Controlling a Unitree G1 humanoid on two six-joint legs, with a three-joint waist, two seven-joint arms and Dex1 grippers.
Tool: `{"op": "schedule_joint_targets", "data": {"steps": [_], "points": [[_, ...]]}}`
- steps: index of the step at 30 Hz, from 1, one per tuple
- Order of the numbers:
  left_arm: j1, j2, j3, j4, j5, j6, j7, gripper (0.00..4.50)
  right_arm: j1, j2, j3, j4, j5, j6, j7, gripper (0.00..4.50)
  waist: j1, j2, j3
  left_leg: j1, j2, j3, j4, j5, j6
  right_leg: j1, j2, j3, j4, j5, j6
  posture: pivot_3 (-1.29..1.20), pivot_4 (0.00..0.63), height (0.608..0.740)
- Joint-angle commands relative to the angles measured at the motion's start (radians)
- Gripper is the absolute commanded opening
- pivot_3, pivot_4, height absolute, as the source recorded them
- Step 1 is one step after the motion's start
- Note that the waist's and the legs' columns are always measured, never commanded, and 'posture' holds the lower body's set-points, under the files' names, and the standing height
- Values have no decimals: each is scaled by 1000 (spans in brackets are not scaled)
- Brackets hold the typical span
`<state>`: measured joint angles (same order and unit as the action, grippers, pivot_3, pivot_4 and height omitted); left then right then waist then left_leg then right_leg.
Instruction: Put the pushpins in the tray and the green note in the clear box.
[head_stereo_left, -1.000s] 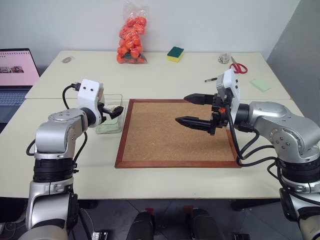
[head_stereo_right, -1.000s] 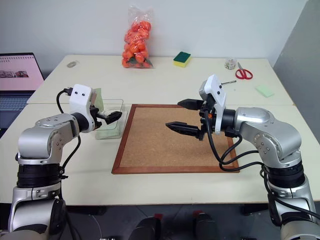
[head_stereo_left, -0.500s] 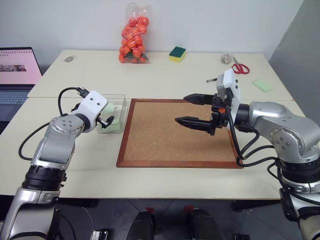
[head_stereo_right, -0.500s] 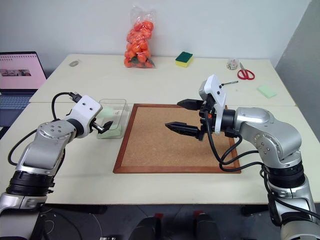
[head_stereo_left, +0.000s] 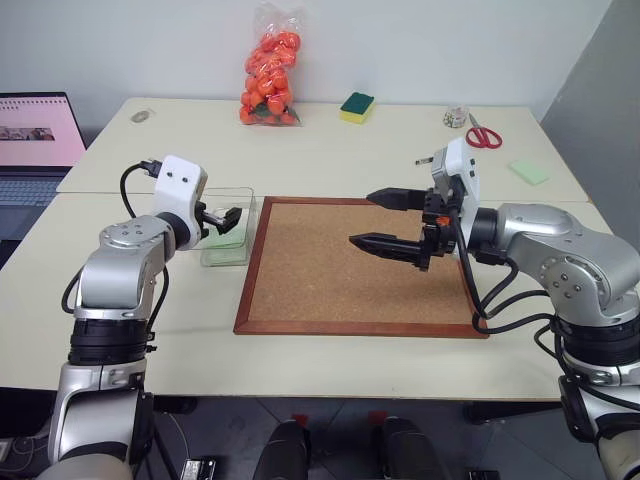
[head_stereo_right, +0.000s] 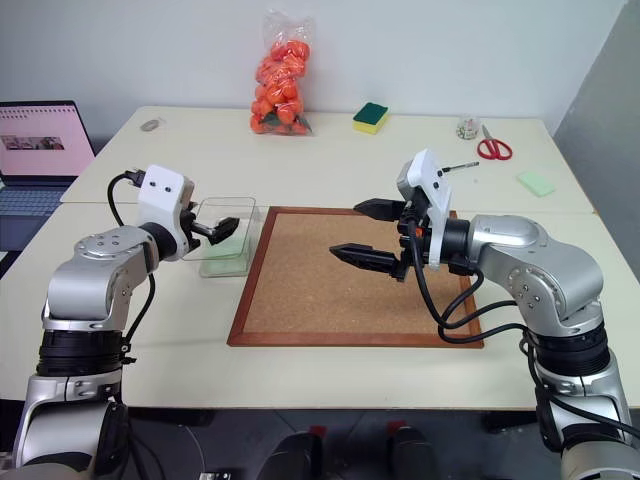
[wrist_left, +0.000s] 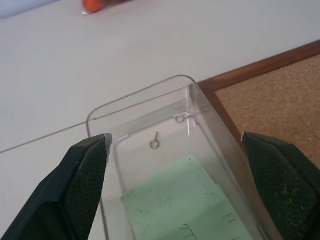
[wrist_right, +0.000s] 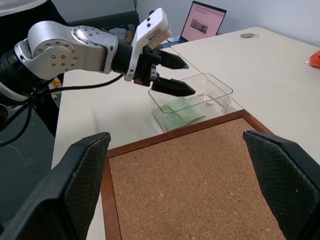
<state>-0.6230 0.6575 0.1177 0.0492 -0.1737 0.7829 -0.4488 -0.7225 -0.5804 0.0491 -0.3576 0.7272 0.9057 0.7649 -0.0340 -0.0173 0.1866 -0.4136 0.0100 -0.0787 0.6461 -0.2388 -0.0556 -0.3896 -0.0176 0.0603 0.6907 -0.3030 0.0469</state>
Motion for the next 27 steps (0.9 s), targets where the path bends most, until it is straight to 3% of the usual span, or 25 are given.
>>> {"op": "schedule_joint_targets", "data": {"steps": [1,6,14,19,27], "points": [[-3,53,32,-71,-23,48,-37,4405,-29,-19,-35,-21,15,-10,17,4500,-1,0,0,0,0,0,0,0,0,0,0,0,0,0,0,0,150,740],[9,101,77,-117,-107,147,-110,4405,-26,-31,-33,-13,9,-22,36,4500,0,0,0,0,0,0,0,0,0,0,0,0,0,0,0,0,150,740],[61,181,49,-223,-154,105,-230,4405,10,-81,-49,-16,3,-40,78,4500,0,0,0,0,0,0,0,0,0,0,0,0,-1,0,0,0,150,740],[98,81,17,-270,-157,-58,-241,4405,99,-135,-95,-38,-32,-93,73,4500,7,0,0,0,1,0,0,0,0,1,-1,0,-2,0,0,0,150,740],[71,-62,-100,-227,-155,-180,-292,4405,300,-177,-146,-83,-115,-181,27,4500,6,0,0,-1,0,1,0,0,0,1,-1,0,-3,0,0,0,150,740]]}}
